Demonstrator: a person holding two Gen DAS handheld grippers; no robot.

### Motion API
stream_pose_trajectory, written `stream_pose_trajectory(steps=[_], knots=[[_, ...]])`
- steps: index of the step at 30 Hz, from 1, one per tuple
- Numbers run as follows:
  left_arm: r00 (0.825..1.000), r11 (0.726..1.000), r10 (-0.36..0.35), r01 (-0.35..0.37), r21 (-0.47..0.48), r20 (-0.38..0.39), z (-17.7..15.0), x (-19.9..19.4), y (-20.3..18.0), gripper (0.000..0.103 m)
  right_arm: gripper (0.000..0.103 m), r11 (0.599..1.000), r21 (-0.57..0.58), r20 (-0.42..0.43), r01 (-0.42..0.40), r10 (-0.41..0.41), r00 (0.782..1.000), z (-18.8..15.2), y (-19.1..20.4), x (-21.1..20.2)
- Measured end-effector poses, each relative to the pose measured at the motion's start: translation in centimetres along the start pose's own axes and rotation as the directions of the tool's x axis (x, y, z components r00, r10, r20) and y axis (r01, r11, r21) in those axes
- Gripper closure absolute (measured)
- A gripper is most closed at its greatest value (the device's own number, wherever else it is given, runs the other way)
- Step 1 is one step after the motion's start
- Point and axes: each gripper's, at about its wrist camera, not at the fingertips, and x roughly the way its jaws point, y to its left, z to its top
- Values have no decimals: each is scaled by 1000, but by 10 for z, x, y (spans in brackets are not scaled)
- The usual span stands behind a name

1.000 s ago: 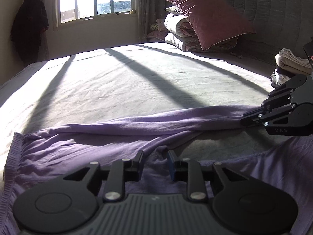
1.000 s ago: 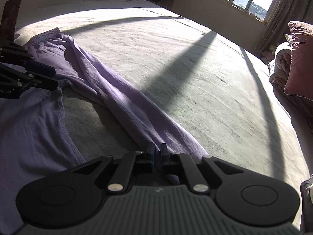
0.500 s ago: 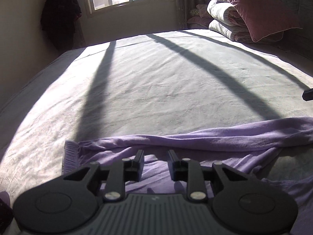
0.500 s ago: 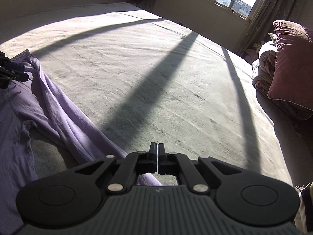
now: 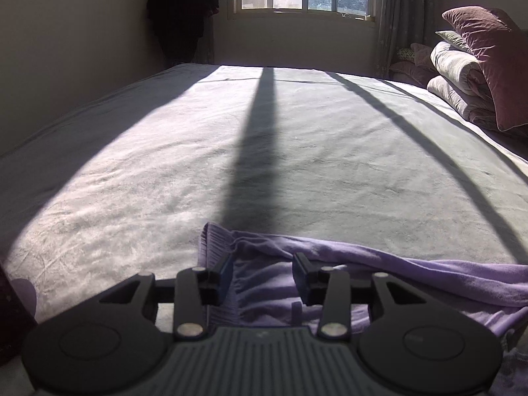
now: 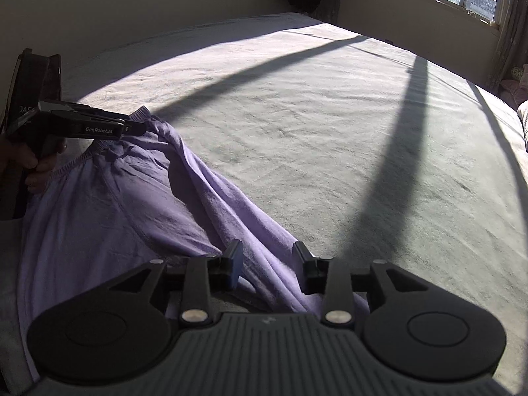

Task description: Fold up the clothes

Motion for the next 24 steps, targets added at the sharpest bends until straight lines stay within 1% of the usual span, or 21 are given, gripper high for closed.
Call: stream_pose_trajectory(steps=[4, 5, 6, 7, 9, 12, 14, 15, 16, 18, 21, 24], knots=[[1000, 998, -6, 6, -61, 5, 1, 8, 19, 61, 66, 999, 42, -41, -22, 24, 999, 0, -1, 18], [1000, 997, -10, 11, -73, 5, 1, 10, 23, 61, 72, 998, 56, -51, -28, 31, 998, -1, -3, 21], [1000, 996, -15, 16, -85, 6, 1, 12, 26, 61, 82, 997, 70, -62, -32, 37, 997, -2, -4, 25], [1000, 994, -21, 21, -104, 4, 2, 15, 30, 61, 87, 996, 81, -69, -33, 38, 997, -3, -5, 27], [999, 989, -38, 38, -145, 3, 3, 18, 37, 61, 101, 995, 98, -65, -35, 41, 997, -4, -8, 27], [998, 972, -70, 68, -225, -3, 3, 25, 46, 62, 101, 994, 110, -59, -27, 34, 998, 0, -11, 22], [997, 962, -76, 72, -263, -5, 3, 29, 50, 67, 101, 995, 95, -63, -2, 8, 998, 5, -12, 20], [997, 960, -75, 71, -270, -4, 3, 30, 51, 75, 101, 996, 83, -65, 16, -11, 998, 9, -12, 19], [998, 960, -70, 66, -271, -5, 2, 32, 51, 82, 101, 997, 71, -67, 36, -31, 997, 12, -12, 19], [998, 964, -56, 55, -262, 2, 0, 33, 49, 88, 101, 995, 49, -68, 82, -79, 995, 20, -15, 20], [999, 970, -41, 47, -238, 30, -4, 33, 47, 91, 101, 989, 17, -63, 149, -147, 987, 33, -18, 25], [998, 977, -21, 32, -210, 57, -8, 32, 43, 92, 101, 976, -15, -56, 219, -219, 974, 48, -24, 39]])
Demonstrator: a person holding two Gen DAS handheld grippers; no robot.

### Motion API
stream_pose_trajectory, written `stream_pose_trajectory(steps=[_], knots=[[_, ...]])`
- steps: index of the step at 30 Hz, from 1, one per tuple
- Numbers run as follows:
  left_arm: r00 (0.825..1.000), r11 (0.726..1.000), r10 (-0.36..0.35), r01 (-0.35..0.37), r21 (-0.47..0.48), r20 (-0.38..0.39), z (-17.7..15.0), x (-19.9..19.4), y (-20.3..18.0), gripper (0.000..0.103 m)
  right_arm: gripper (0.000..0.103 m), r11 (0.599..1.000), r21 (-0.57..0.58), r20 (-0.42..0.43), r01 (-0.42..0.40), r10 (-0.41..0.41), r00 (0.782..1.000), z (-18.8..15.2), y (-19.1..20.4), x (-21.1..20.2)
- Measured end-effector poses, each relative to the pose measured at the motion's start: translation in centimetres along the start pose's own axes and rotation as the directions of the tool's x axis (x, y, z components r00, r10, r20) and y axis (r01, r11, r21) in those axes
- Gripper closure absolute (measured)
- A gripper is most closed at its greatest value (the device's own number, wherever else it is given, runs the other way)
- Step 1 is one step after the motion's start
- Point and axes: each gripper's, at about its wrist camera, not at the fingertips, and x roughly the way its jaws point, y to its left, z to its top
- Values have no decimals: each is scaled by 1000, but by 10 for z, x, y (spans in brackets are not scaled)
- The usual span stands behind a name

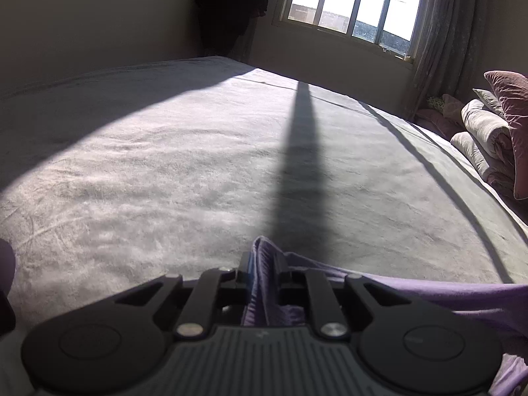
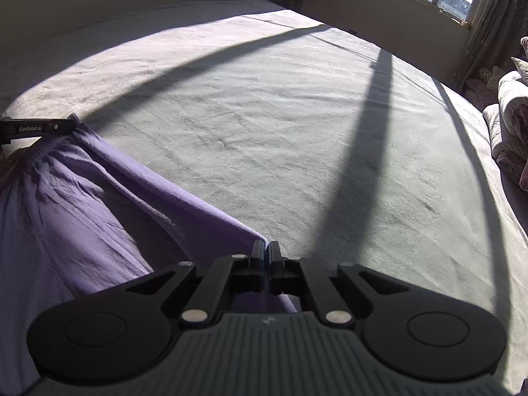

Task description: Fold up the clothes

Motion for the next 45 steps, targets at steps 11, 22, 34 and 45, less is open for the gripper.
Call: stream_pose_trajectory(steps=[11, 22, 34, 45], knots=[[994, 1000, 3, -5, 13, 108, 1, -15, -3, 98, 101, 988, 53, 18, 148, -149, 989, 19, -2, 60], [998, 998, 56, -56, 15, 31, 2, 5, -5, 85, 93, 975, 25, 70, 219, -220, 973, 7, 18, 82], [998, 995, 51, -53, 86, 22, 19, -24, -36, 57, 65, 979, 120, 73, 164, -174, 982, 2, -8, 46], [999, 991, -47, 48, 127, -9, 18, -48, -89, 52, 63, 968, 189, 59, 165, -179, 982, -35, -44, 10]])
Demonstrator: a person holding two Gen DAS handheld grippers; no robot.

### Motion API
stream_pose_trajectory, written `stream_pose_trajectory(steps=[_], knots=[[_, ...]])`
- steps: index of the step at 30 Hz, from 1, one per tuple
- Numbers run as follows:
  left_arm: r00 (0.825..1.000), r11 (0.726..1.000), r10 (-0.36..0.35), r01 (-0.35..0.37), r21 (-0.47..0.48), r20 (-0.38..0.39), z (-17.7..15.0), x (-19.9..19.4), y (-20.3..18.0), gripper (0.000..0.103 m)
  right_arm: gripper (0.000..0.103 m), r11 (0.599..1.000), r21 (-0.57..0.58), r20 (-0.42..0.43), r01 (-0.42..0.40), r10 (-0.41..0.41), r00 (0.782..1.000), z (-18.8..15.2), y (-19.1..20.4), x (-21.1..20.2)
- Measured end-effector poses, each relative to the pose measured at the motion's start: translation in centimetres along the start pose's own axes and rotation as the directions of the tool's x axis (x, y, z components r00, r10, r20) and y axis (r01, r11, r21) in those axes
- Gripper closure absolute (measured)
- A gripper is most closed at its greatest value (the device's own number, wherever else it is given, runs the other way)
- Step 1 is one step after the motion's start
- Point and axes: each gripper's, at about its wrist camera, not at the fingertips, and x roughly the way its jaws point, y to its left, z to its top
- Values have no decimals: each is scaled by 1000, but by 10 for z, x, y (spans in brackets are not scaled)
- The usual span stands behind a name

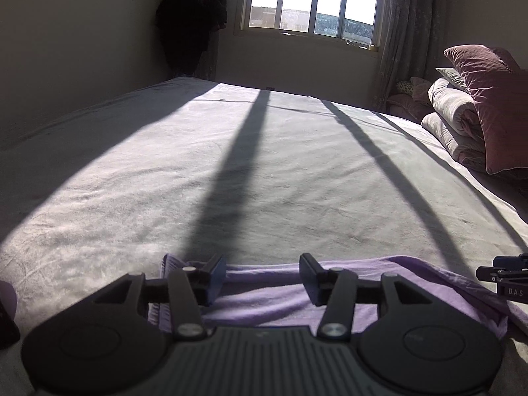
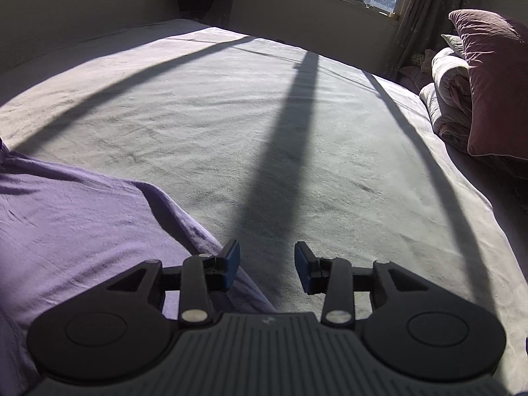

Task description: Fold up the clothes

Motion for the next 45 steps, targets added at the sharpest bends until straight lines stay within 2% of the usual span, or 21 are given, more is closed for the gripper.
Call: stream_pose_trajectory(steps=[15, 22, 30, 36, 44, 45], knots=[[992, 989, -102, 109, 98, -72, -12, 8, -91, 52, 60, 999, 43, -26, 25, -24, 999, -47, -81, -41], [977, 978, -177, 189, 92, -118, -22, 19, -137, 52, 60, 996, 73, -48, 44, -41, 998, -73, -122, -64], [951, 945, -255, 283, 163, -173, -41, 26, -182, 54, 60, 990, 93, -68, 107, -101, 993, -104, -165, -90], [935, 927, -292, 328, 181, -200, -52, 29, -206, 55, 60, 989, 123, -102, 77, -64, 993, -123, -186, -106], [931, 923, -301, 339, 181, -206, -56, 35, -219, 59, 60, 994, 108, -189, -6, 26, 982, -155, -196, -113], [930, 924, -302, 339, 174, -209, -56, 36, -218, 59, 65, 994, 110, -197, -3, 25, 980, -158, -196, -111]])
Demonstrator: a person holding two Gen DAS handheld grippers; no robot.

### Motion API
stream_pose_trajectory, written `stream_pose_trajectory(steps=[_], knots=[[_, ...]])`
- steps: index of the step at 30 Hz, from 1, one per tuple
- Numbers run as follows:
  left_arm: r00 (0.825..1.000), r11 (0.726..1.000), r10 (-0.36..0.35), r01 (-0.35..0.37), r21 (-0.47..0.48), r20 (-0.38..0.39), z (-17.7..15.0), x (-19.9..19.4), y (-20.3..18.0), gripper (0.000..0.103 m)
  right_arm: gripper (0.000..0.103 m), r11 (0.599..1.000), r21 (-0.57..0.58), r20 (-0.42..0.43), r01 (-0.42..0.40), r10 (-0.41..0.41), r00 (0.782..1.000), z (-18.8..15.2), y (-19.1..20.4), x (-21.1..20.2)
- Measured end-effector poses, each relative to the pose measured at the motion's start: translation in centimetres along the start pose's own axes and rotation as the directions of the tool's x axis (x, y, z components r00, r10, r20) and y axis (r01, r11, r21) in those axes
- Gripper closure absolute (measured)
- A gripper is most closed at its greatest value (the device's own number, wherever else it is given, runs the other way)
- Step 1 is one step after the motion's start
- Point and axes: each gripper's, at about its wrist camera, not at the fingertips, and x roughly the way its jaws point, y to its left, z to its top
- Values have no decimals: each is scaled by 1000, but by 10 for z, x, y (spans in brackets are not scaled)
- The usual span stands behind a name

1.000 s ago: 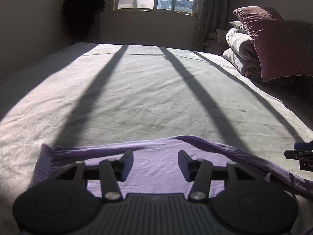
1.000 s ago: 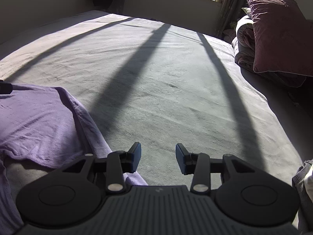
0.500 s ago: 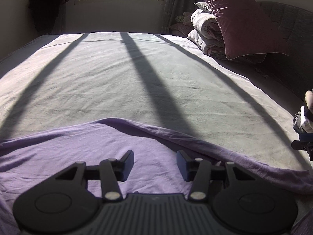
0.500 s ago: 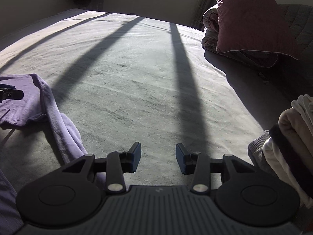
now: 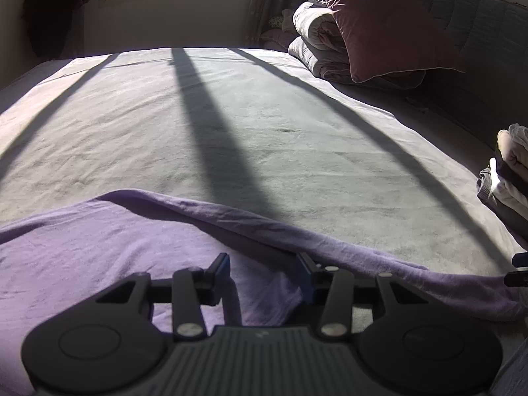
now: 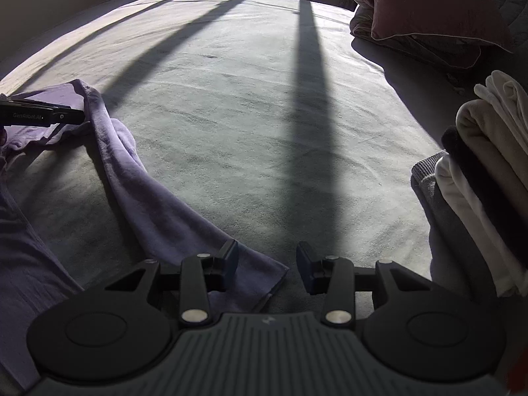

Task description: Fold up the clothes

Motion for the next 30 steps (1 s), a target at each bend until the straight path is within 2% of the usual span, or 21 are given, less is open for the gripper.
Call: stream_pose_trajectory(steps=[1, 2, 3, 6, 10, 13, 22, 26, 30], knots=[[1000, 1000, -2, 2, -9, -1, 0, 1, 1, 59, 71, 1000, 2, -8, 2, -2, 1000, -2, 0, 3], [1000, 1000, -5, 5, -18, -1, 0, 3, 1, 60, 89, 1000, 5, -16, 4, -4, 1000, -5, 0, 5], [1000, 1000, -7, 7, -27, -1, 0, 4, 2, 60, 101, 1000, 8, -22, 2, -2, 1000, -6, 0, 7], [1000, 999, -9, 9, -44, 1, 1, 8, 4, 62, 101, 1000, -2, -14, 7, -7, 1000, -4, 1, 6], [1000, 999, 15, -15, -33, 11, 7, 10, 6, 63, 101, 995, -47, 44, 83, -81, 996, 7, 1, -4], [1000, 999, 22, -21, -43, 14, 12, 11, 12, 63, 101, 990, -36, 78, 139, -136, 988, 22, -7, -7], [999, 998, 42, -41, -51, 31, 19, 16, 32, 63, 101, 939, -6, 168, 345, -339, 926, 82, -31, 22], [999, 999, 1, 0, -32, 36, 15, 14, 40, 63, 102, 921, -4, 158, 389, -383, 910, 100, -35, 52], [997, 998, -60, 59, 12, 42, 10, 9, 40, 63, 102, 918, 19, 124, 397, -396, 910, 112, -44, 83]])
